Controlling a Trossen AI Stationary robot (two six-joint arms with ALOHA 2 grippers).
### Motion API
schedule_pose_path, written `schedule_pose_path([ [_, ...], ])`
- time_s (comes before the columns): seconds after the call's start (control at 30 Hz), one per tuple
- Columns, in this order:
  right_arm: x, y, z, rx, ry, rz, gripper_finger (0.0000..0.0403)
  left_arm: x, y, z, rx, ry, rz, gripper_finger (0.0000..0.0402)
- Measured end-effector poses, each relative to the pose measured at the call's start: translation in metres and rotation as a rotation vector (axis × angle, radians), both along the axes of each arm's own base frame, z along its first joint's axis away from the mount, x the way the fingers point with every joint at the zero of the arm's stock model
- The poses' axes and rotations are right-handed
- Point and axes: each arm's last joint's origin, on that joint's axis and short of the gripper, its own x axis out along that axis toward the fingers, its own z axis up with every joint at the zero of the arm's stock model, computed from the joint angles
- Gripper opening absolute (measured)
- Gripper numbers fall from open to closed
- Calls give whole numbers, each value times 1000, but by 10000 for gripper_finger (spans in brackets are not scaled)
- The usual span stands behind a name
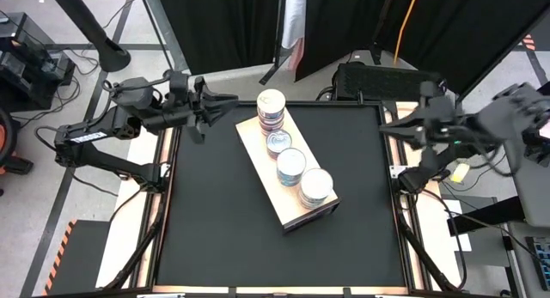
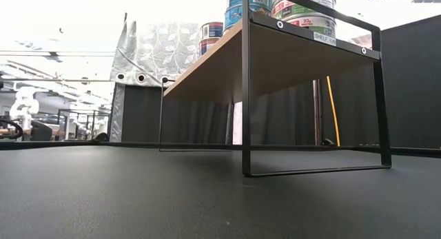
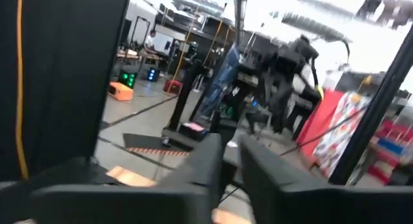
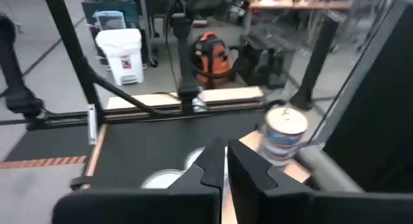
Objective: Stack canned seafood by type on shelf
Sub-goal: Return to Home Position
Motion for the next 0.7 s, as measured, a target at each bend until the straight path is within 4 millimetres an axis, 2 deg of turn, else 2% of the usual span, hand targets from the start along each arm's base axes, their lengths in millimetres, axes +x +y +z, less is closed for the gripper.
schedule_pose_path([
  [0.07, -10, -7, 1, -44, -7, -13, 9, 0, 0, -3, 38, 36, 7, 24],
  [0.1, -13, -9, 1, -59, -7, -15, 6, 0, 0, -5, 49, 60, 12, 13],
  [0.23, -20, -13, -9, -74, 13, -18, 2, 0, 1, -18, 8, 198, 39, 16],
  [0.4, -17, -11, -36, -42, -38, -12, 1, -2, -1, -38, 106, 389, 35, 4],
  [0.53, -13, -8, -75, 8, -142, 20, 1, -6, -1, -56, 183, 418, 33, 5],
  [0.7, -9, -5, -144, 128, -290, 95, 0, -16, -2, -99, 166, 419, 32, 3],
])
